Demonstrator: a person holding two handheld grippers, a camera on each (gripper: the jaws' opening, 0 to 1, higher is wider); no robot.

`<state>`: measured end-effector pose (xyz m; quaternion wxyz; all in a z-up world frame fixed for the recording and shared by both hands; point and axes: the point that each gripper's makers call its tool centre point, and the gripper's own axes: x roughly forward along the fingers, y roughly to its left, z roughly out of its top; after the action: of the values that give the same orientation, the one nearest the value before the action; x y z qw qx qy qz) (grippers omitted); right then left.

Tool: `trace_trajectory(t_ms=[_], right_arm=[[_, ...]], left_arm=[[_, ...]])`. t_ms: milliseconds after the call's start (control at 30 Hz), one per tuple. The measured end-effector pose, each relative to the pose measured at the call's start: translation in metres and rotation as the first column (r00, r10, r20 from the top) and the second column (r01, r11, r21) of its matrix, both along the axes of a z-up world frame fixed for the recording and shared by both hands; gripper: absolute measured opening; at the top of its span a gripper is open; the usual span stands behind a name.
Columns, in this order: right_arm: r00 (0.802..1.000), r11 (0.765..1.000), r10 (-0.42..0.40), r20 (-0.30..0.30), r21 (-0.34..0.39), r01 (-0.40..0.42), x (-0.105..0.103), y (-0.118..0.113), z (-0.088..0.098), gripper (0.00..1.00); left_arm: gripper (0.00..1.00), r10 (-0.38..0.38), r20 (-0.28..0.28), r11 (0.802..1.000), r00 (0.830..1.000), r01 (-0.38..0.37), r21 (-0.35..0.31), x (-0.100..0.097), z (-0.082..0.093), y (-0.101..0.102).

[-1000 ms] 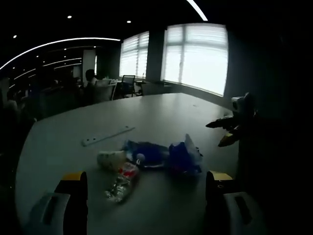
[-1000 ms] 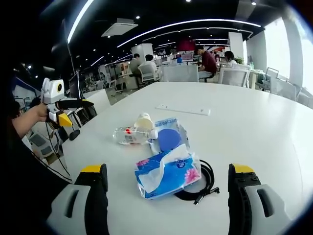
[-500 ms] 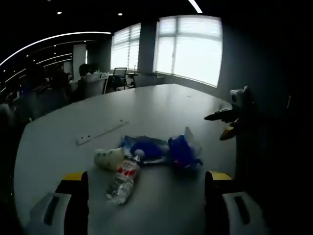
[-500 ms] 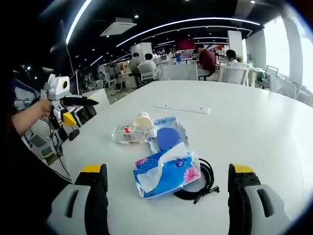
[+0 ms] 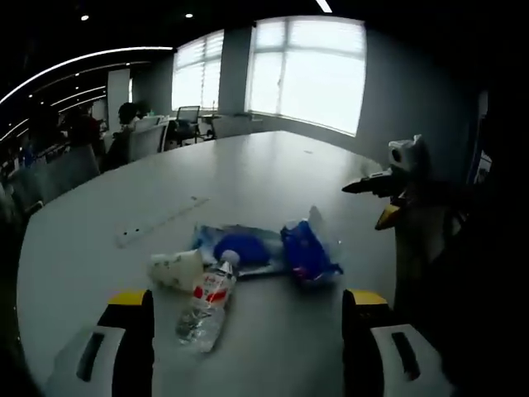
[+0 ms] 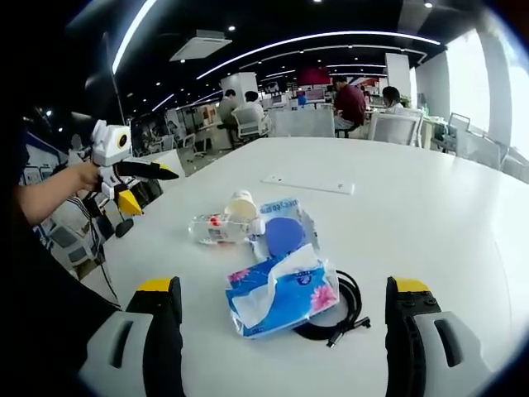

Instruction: Arrange the tabletop items into an orderly group along one side of the table until the central work area is clear of visible clutter.

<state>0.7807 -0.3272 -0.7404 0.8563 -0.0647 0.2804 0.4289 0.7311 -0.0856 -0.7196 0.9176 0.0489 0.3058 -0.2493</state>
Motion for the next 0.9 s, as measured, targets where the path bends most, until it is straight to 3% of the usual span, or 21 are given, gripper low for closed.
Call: trace_trajectory(t_ms=[333,633,900], right_arm=[[1.000,1.000,0.000,0.000,-0.004,0.000,-0.004,0.000,-0.001,0.99],[1.000,1.000,-0.004,-0.003,-0.010,0.004,-0.002,-0.004,-0.004,0.99],[1.000,1.000,-0.006,-0.012,-0.013,0.006,-0.003,-0.005,-0.007,0.99]], left_arm=[[0.81,-0.092,-0.086,0.996,0.992,0.093,0.012,0.007,-0.022,-0.005],[0.72,-0.109,-0.141,0.993,0.984,0.114,0.025,0.018,-0.042,0.000],[0.67,-0.151,-0.210,0.985,0.966,0.166,0.055,0.027,-0.065,-0.002]])
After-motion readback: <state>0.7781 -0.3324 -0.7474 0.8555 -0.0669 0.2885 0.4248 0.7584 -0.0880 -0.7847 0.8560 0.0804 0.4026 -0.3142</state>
